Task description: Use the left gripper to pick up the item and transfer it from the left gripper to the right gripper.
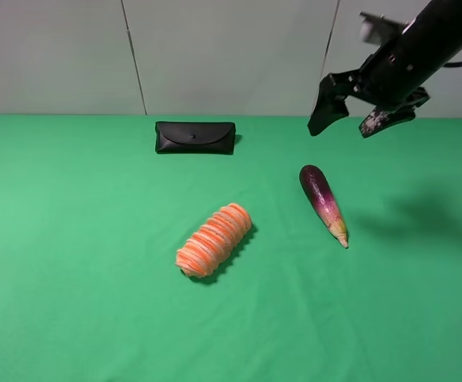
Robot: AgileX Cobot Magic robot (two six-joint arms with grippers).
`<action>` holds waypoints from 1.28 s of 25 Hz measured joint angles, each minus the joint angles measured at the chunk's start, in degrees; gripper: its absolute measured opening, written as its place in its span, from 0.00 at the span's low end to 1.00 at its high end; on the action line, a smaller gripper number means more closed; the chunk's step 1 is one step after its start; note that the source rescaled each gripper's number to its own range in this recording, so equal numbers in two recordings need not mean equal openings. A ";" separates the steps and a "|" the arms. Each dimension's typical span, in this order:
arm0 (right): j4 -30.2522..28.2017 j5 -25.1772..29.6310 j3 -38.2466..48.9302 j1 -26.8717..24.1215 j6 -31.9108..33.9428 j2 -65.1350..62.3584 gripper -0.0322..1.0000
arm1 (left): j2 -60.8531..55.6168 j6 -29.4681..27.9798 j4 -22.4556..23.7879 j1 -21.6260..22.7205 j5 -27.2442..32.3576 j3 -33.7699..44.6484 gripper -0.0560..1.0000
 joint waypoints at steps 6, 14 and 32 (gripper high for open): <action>-1.58 6.34 0.00 0.00 2.96 -5.99 1.00 | 0.00 0.00 0.05 0.00 0.05 0.00 0.98; -4.11 14.67 0.00 0.00 6.05 -13.64 1.00 | 0.00 0.00 0.05 0.00 0.05 0.00 0.98; -7.77 16.40 0.39 0.00 8.28 -33.51 1.00 | 0.00 0.00 0.05 0.00 0.05 0.00 0.98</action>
